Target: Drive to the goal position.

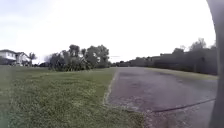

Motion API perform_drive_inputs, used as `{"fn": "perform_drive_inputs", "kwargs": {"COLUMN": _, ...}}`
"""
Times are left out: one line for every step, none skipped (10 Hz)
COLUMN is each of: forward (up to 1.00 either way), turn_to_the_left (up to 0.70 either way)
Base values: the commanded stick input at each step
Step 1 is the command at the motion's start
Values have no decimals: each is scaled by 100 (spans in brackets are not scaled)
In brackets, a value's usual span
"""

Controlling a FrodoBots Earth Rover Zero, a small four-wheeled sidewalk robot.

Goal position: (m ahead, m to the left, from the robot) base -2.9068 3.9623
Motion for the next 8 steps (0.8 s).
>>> {"fn": "perform_drive_inputs", "kwargs": {"forward": 0, "turn_to_the_left": 0}}
{"fn": "perform_drive_inputs", "kwargs": {"forward": 0, "turn_to_the_left": 0}}
{"fn": "perform_drive_inputs", "kwargs": {"forward": 2, "turn_to_the_left": 0}}
{"fn": "perform_drive_inputs", "kwargs": {"forward": 3, "turn_to_the_left": 0}}
{"fn": "perform_drive_inputs", "kwargs": {"forward": 0, "turn_to_the_left": 0}}
{"fn": "perform_drive_inputs", "kwargs": {"forward": 0, "turn_to_the_left": 0}}
{"fn": "perform_drive_inputs", "kwargs": {"forward": 0, "turn_to_the_left": 0}}
{"fn": "perform_drive_inputs", "kwargs": {"forward": 0, "turn_to_the_left": 0}}
